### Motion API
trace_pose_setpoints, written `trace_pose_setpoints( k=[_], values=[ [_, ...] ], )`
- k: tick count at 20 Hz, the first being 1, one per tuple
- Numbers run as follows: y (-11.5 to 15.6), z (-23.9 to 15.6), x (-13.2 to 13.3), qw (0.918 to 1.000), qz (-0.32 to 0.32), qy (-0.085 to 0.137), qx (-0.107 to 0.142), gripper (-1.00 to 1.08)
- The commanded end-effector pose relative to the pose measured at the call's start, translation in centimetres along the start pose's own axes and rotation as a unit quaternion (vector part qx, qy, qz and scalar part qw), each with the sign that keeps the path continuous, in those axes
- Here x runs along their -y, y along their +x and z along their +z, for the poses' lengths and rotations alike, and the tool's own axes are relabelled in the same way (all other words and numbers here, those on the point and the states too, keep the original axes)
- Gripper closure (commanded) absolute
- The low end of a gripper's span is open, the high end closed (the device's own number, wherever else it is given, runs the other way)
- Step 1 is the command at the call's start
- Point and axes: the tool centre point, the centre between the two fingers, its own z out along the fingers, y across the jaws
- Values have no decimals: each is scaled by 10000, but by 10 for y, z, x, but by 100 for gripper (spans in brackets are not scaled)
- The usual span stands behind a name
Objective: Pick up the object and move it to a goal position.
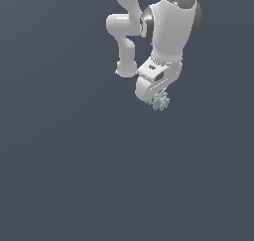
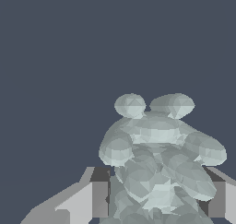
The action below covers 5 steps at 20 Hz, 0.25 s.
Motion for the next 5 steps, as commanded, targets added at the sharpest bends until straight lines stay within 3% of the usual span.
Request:
trace_pose_setpoints(
  k=[1, 5],
  values=[
    [-1, -4, 2, 10000, 3, 5, 2, 108],
    [-1, -5, 2, 10000, 3, 5, 2, 108]
  ],
)
